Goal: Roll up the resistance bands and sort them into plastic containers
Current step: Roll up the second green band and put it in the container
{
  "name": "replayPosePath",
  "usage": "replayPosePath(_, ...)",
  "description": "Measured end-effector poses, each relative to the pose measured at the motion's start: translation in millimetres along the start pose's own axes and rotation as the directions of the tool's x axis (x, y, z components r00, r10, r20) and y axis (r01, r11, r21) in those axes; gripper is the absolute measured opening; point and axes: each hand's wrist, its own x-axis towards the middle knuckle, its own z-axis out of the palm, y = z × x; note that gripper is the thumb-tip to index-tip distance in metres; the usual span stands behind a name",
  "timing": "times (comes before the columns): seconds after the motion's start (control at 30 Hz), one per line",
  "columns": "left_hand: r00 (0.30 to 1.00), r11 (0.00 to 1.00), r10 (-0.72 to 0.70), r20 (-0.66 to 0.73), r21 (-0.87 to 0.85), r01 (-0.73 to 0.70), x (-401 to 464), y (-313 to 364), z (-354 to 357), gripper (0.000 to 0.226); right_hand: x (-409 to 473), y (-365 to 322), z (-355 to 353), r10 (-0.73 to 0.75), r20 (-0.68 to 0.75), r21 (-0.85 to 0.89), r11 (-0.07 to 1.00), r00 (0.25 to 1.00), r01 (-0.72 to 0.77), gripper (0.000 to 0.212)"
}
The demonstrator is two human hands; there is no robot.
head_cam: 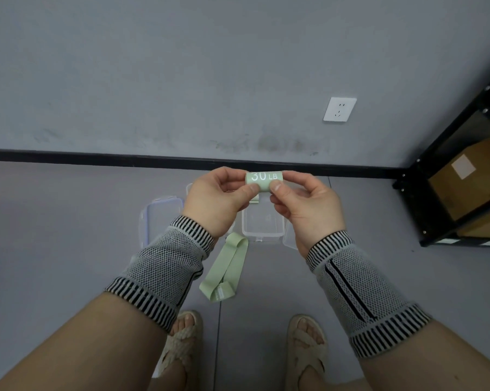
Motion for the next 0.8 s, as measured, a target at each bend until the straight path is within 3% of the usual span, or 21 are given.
replayPosePath(0.2, 0.998, 0.999, 0.049, -0.026, 0.023, -0.048, -16.7, 7.4, 8.4, 0.019, -17.6, -13.3, -4.5, -0.049, -0.026, -0.017, 0.999, 0.998, 0.048, 0.017)
replayPosePath(0.4, 0.999, 1.0, 0.004, -0.047, -0.019, -0.005, -7.5, 9.6, 9.8, 0.014, -7.2, -21.4, -2.1, -0.054, -0.014, -0.075, 0.996, 0.998, 0.053, 0.024)
replayPosePath(0.8, 0.992, 0.985, -0.125, -0.012, 0.12, 0.126, 71.6, -47.8, 4.8, 0.02, 66.4, 44.0, 0.0, 0.122, 0.021, -0.109, 0.987, 0.992, -0.119, 0.013)
